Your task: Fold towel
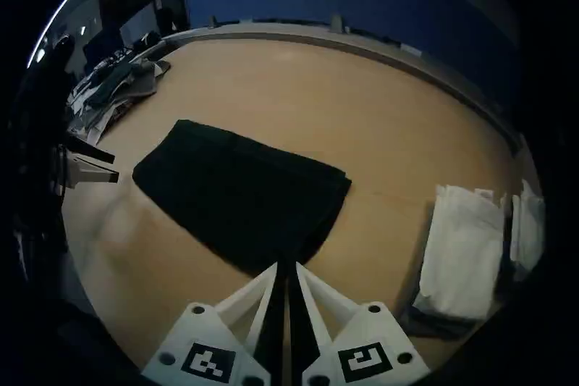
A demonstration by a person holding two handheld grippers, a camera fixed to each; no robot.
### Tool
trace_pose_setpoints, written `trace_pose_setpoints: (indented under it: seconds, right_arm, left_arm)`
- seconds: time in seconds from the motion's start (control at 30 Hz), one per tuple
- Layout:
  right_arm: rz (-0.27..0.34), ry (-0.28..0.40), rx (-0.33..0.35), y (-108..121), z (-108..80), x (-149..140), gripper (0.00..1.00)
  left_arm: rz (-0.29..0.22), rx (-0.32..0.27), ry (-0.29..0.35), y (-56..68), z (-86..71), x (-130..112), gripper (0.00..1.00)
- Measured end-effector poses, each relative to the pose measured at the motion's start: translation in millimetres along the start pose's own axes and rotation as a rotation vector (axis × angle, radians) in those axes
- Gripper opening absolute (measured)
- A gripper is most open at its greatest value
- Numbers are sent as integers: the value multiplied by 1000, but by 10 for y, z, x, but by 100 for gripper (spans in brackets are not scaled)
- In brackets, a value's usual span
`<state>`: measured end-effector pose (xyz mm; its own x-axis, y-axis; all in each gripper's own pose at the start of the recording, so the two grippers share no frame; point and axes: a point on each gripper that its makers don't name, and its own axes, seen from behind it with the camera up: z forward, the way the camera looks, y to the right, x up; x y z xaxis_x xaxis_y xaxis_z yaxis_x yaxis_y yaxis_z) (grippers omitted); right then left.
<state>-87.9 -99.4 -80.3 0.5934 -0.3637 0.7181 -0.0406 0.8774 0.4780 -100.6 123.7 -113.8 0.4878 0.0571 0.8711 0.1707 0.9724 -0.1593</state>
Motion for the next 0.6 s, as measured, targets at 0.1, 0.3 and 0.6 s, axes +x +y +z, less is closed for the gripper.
trace_pose_setpoints:
  seconds: [0.1,0.3,0.6]
  right_arm:
    - [-10,16,1,-22,-30,86,3]
    - [-42,43,6,-87,-61,275,3]
    - [-112,83,21,-257,-29,606,3]
  left_arm:
    - [1,5,3,-35,-34,-4,97]
    - [-12,18,17,-147,-127,-15,97]
    - [-37,39,35,-333,-277,-73,97]
